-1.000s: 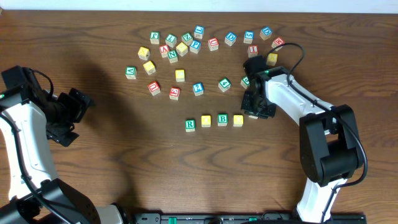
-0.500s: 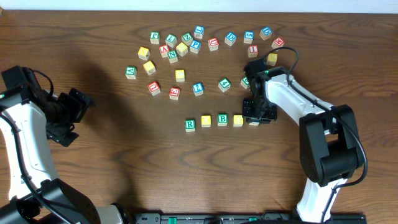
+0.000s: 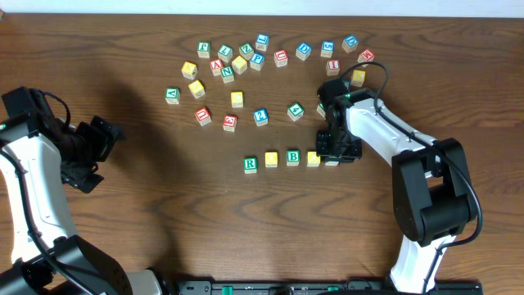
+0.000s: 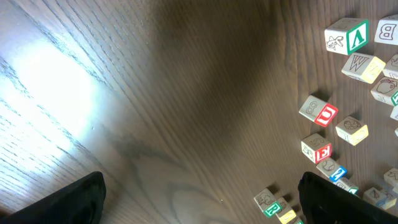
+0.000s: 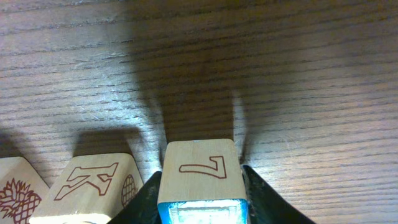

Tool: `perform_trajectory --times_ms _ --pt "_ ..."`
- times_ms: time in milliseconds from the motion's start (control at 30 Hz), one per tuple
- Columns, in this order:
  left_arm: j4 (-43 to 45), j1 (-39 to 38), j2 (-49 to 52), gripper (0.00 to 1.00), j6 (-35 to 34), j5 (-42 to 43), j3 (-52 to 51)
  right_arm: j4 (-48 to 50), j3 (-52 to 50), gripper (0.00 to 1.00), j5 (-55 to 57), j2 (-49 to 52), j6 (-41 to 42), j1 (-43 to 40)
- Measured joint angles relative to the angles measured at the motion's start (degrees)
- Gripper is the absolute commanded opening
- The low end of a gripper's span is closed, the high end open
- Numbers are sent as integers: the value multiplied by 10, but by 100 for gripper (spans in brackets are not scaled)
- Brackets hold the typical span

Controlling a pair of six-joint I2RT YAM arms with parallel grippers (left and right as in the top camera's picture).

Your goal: Spell out ROBOT

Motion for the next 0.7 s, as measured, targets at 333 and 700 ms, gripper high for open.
perform_trajectory --times_ms 333,700 --pt "0 0 0 98 0 0 0 0 0 48 0 0 -12 0" --pt "0 0 0 97 0 0 0 1 0 51 -3 0 -11 -13"
